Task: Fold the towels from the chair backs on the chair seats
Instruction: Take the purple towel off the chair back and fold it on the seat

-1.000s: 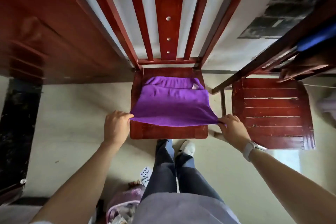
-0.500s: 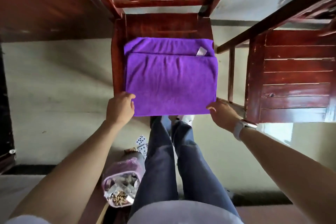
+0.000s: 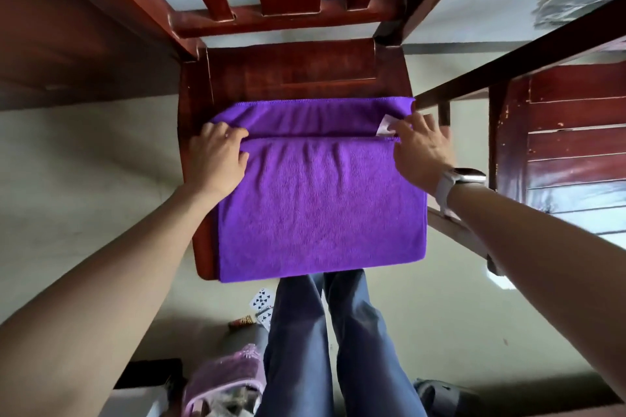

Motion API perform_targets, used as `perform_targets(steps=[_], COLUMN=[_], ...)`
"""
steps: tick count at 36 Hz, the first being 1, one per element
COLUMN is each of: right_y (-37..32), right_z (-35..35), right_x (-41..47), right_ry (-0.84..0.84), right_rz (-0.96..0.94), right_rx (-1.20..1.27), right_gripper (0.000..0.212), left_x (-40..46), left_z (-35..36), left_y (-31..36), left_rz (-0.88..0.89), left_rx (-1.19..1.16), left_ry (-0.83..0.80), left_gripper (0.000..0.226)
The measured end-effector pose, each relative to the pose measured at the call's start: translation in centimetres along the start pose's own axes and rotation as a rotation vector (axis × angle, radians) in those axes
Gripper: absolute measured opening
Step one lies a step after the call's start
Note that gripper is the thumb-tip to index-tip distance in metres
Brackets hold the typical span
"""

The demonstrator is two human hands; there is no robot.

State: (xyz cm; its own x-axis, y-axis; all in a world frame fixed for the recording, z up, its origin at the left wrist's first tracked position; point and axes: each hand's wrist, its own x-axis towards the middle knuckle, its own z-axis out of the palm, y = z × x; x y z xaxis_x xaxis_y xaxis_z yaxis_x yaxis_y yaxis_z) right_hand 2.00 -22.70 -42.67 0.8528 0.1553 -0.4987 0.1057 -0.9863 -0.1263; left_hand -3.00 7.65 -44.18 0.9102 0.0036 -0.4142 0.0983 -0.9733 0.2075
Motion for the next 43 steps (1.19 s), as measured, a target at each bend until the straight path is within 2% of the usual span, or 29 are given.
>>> perform_targets(steps=[6, 9, 13, 18, 21, 30, 43], right_y=[1.3, 2.1, 2.4, 1.7, 1.1, 1.6, 3.7], right_z=[-0.5, -1.6, -3.1, -3.3, -2.8, -3.1, -7.2], right_x=[0.3, 0.0, 0.3, 2.5, 3.8, 2.1, -4.2], right_ry=[-0.145, -0.125, -0.018, -0.091, -0.138, 0.003, 0.17], right_rz=[0.006, -0.009, -0.141, -0.296, -0.317, -0.305, -0.425], right_rx=[-0.084, 0.002, 0.06, -0.047, -0.095, -0.06, -0.155], right_gripper=[0.035, 0.031, 0.022, 0.021, 0.023, 0.018, 0.018], left_x=[0.6, 0.6, 1.7, 3.7, 4.4, 3.0, -3.2], left_z=[-0.4, -1.2, -1.9, -2.0, -2.2, -4.2, -7.7], left_y=[-1.3, -2.2, -3.0, -2.4, -1.8, -2.6, -3.3], left_rz=[0.02, 0.058, 0.104, 0.155, 0.191, 0.275, 0.152], left_rx=[-0.035, -0.13, -0.204, -0.161, -0.155, -0.143, -0.134], left_ry=[-0.004, 0.018, -0.071, -0.195, -0.158, -0.044, 0.052], left_gripper=[0.022, 0.015, 0.008, 0.007, 0.005, 0.005, 0.013])
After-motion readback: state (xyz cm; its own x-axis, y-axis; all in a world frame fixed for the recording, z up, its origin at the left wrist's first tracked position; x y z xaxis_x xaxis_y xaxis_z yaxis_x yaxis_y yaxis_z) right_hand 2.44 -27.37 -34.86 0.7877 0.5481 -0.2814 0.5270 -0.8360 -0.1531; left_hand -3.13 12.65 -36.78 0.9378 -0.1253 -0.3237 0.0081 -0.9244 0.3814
